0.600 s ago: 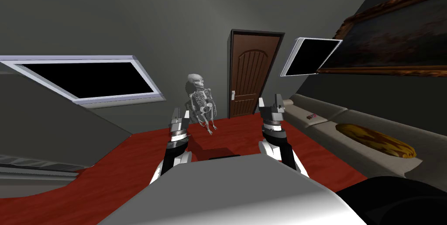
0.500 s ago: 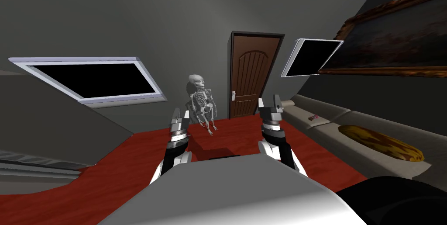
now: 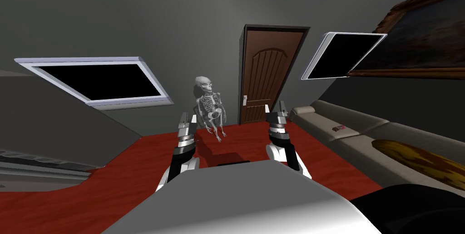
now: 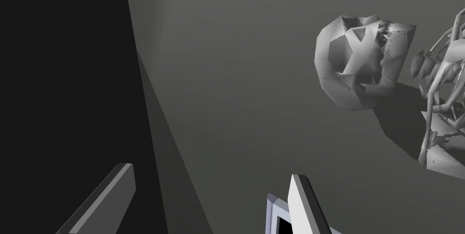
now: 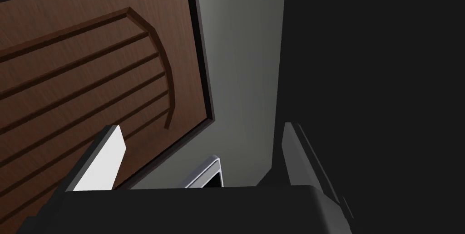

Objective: Pull the door open

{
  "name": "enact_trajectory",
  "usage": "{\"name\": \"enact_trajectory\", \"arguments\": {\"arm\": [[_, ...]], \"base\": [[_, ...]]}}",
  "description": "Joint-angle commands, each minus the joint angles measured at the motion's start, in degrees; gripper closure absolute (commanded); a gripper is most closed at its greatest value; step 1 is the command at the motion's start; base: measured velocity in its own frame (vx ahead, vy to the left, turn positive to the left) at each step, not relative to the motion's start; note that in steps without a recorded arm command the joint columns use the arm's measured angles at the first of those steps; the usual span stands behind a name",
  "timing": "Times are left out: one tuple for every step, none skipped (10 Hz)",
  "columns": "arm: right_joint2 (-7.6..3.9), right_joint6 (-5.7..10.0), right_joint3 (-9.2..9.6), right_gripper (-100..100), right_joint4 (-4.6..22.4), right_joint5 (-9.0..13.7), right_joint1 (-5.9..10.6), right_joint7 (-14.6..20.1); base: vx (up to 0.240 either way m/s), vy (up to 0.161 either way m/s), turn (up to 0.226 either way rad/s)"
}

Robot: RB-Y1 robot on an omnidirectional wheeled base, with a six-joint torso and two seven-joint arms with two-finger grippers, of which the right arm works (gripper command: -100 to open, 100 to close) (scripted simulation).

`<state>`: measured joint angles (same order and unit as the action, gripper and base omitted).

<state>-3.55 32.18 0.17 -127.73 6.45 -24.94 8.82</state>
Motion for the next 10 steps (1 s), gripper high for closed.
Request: {"name": "enact_trajectory", "arguments": {"arm": [[-0.38, -0.6, -0.24, -100, 1.07, 1.44, 0.3, 1.6], [-0.64, -1.03, -0.32, -100, 3.23, 3.07, 1.28, 3.3], [-0.76, -1.27, -0.37, -100, 4.42, 3.96, 1.81, 4.23], [-0.88, -1.5, -0.41, -100, 5.6, 4.85, 2.35, 5.16], [-1.0, -1.74, -0.45, -100, 6.78, 5.75, 2.88, 6.08], [-1.12, -2.0, -0.5, -100, 8.09, 6.73, 3.47, 7.11], [-1.23, -2.26, -0.54, -100, 9.39, 7.71, 4.05, 8.13], [-1.34, -2.53, -0.59, -100, 10.7, 8.69, 4.64, 9.16], [-1.45, -2.79, -0.64, -100, 12.02, 9.69, 5.24, 10.19], [-1.55, -3.07, -0.69, -100, 13.41, 10.73, 5.86, 11.28]], "base": [[0.081, -0.057, 0.055], [0.121, -0.06, 0.115], [0.127, -0.061, 0.115], [0.109, -0.055, 0.082], [0.09, -0.06, 0.075], [0.081, -0.059, 0.071], [0.081, -0.058, 0.086], [0.082, -0.058, 0.086], [0.082, -0.065, 0.095], [0.088, -0.071, 0.103]]}}
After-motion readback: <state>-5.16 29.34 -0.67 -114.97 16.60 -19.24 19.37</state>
